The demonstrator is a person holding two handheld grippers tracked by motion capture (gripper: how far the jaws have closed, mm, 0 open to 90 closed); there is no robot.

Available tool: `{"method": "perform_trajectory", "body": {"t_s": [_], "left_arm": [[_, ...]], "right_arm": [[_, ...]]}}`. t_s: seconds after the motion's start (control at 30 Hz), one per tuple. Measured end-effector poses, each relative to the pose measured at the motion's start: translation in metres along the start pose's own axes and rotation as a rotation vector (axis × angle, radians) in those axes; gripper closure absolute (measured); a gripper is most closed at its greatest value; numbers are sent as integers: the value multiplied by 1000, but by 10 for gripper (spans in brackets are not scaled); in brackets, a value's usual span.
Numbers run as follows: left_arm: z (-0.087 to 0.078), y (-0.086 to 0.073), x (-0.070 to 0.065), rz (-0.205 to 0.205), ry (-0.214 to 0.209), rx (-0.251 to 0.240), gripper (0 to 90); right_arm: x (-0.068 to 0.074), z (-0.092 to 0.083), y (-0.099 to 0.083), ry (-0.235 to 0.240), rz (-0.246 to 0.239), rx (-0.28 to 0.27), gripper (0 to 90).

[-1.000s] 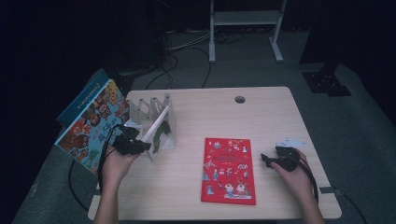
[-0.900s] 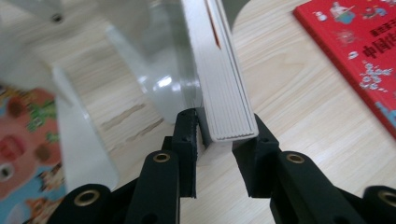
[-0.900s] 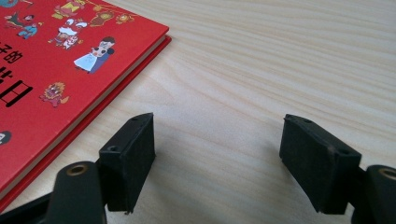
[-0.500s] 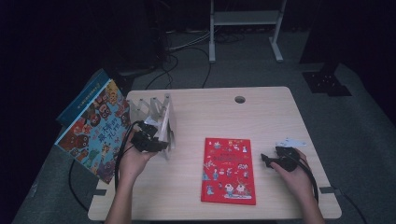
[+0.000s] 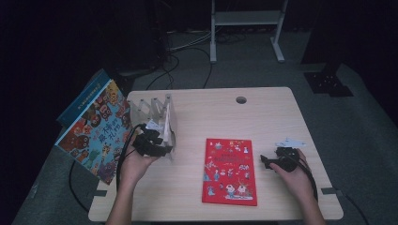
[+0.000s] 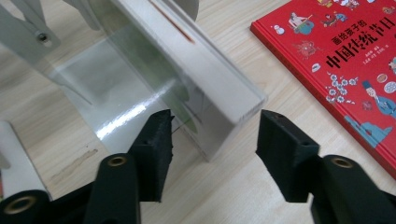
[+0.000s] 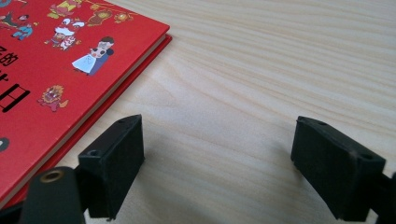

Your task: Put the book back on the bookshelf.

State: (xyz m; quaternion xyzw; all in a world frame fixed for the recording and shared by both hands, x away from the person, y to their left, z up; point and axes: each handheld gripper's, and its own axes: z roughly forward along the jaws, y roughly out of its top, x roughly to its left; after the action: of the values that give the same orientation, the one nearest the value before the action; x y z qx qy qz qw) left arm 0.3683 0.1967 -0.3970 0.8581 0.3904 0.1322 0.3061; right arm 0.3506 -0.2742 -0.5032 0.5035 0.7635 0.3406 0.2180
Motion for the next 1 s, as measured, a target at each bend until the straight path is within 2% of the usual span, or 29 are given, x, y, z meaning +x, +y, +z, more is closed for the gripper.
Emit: {"method": "perform_trajectory", "body": {"t_s": [0.17, 0.33, 0.47, 0.57, 0.67, 0.83, 1.0], "left_arm": [[-9, -9, -2, 12, -46, -19, 420], [-16, -19, -11, 35, -72, -26, 419], [-19, -25, -21, 52, -94, -32, 405], [-19, -27, -33, 82, -119, -33, 399], [-17, -26, -43, 107, -129, -32, 380], [-8, -18, -61, 165, -168, -29, 340], [8, -3, -75, 208, -197, -34, 262]], "right_arm": [[1, 0, 0, -5, 6, 3, 155], [1, 0, 0, -5, 6, 3, 155], [1, 0, 0, -5, 7, 4, 157], [2, -1, -1, -1, 0, -2, 181], [5, -2, -1, 6, -7, -7, 232], [12, -6, 5, 11, -22, 26, 315], [22, -8, 13, 47, -20, 20, 325]]}}
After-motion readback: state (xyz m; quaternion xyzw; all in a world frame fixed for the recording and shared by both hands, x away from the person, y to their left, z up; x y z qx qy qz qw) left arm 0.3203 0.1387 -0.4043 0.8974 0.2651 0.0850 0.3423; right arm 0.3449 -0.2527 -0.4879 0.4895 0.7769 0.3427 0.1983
